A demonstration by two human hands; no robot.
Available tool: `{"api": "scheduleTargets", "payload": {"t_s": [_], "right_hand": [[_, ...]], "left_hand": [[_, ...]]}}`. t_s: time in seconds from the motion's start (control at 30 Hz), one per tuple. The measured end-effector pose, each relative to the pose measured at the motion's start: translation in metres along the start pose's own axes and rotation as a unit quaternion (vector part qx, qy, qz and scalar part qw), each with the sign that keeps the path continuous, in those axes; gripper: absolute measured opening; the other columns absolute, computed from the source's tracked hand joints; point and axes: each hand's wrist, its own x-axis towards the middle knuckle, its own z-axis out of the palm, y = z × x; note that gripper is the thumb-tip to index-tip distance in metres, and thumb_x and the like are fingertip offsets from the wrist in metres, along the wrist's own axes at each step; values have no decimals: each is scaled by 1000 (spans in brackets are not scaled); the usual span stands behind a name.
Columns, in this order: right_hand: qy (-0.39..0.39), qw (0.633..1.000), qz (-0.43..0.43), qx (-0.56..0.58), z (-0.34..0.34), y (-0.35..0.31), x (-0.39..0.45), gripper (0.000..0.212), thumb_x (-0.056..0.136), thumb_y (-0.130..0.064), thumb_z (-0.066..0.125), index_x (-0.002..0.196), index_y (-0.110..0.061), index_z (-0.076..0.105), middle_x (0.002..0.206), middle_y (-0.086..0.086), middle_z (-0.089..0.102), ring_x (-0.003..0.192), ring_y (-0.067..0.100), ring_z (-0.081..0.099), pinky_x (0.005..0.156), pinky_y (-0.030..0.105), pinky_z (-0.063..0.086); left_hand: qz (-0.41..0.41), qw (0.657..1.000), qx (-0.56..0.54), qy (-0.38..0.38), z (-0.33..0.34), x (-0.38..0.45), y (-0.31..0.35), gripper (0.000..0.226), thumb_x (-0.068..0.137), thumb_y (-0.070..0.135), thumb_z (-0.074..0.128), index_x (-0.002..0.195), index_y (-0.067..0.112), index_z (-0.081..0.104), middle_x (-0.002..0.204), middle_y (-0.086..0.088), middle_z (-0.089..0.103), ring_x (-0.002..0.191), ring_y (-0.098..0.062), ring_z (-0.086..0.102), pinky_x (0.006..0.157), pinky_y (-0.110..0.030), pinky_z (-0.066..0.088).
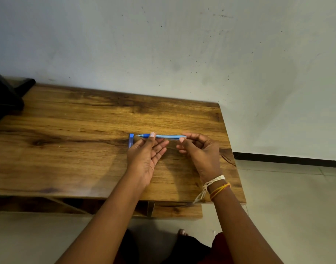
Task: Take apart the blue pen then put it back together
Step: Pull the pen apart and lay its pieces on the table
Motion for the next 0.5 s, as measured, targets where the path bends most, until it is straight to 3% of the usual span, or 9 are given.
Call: {"api": "scheduleTargets", "payload": {"t_s": [0.13, 0.23, 0.33, 0.43, 0.5], "right_hand": [[59, 997, 8, 41, 2, 2, 3, 9, 82, -1, 70, 89, -5, 69, 82, 17, 72, 64, 16, 72, 57, 22, 58], [112, 994, 9, -12, 9, 9, 2, 7, 82, -6, 73, 87, -10, 70, 82, 14, 74, 66, 19, 73, 55, 23, 57], [142, 977, -20, -159, 19, 17, -1, 7, 80, -19, 75, 86, -16, 72, 80, 5, 75, 65, 15, 72, 61, 30, 60], [135, 921, -63, -359, 28, 19, -5, 15, 81, -35, 72, 88, -22, 75, 78, -5, 74, 72, 13, 69, 67, 32, 58], [128, 898, -55, -416, 34, 18, -7, 19, 81, -39, 69, 90, -24, 75, 79, -5, 74, 76, 17, 69, 67, 33, 57]], "left_hand": [[50, 996, 72, 17, 0, -1, 4, 13, 90, 19, 61, 99, 10, 63, 87, -12, 75, 79, -23, 74, 65, -26, 59], [125, 979, 152, 50, -5, -2, 11, 10, 88, 14, 63, 98, 11, 62, 76, -9, 72, 59, -17, 71, 51, -24, 57], [204, 946, 231, 97, -16, -1, 23, 5, 87, 9, 62, 87, 14, 63, 70, -6, 67, 42, -7, 59, 36, -19, 44], [276, 885, 342, 157, -32, -1, 37, 6, 85, 11, 63, 87, 16, 66, 72, 1, 66, 54, -4, 60, 46, -22, 47], [286, 842, 424, 172, -42, -3, 43, 7, 83, 17, 65, 90, 19, 66, 74, 7, 64, 66, -6, 61, 53, -21, 45]]}}
